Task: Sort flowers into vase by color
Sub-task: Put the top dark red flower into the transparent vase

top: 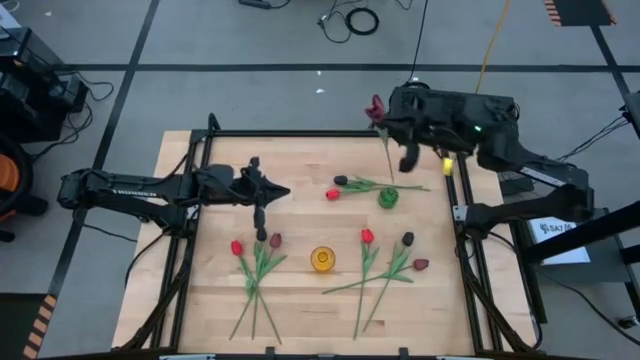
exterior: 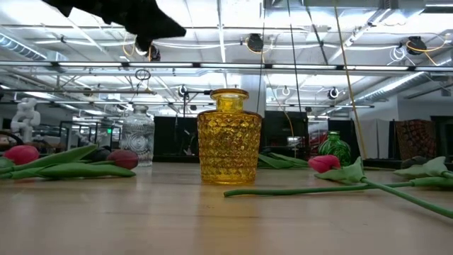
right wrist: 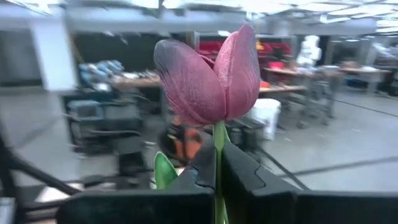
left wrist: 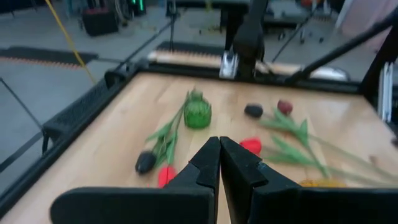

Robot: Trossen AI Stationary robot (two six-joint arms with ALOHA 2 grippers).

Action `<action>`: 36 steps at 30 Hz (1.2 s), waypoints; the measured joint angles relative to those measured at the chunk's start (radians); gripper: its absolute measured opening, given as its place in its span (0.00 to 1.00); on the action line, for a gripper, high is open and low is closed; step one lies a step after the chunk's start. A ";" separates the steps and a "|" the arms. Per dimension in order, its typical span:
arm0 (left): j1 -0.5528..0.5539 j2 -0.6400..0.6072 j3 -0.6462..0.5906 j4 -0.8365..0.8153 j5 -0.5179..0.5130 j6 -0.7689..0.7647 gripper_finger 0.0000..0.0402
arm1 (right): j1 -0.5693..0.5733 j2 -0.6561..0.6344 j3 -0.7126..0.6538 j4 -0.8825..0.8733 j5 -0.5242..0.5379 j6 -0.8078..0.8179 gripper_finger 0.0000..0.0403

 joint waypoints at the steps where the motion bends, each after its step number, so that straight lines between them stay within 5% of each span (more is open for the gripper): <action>1: -0.001 0.005 0.000 0.025 0.000 -0.009 0.04 | 0.023 -0.006 0.000 0.000 0.000 0.006 0.00; 9: -0.027 0.096 0.000 0.266 0.024 -0.049 0.09 | 0.189 0.048 0.000 0.028 0.004 0.010 0.01; 18: -0.069 0.215 0.000 0.568 0.073 -0.042 0.41 | 0.285 0.226 0.000 0.250 0.102 0.001 0.01; 24: -0.069 0.277 0.009 0.624 0.054 -0.043 0.56 | 0.305 0.357 0.000 0.478 0.105 0.000 0.01; 36: -0.069 0.340 0.054 0.624 0.049 0.001 0.59 | 0.306 0.471 -0.001 0.590 0.105 -0.002 0.01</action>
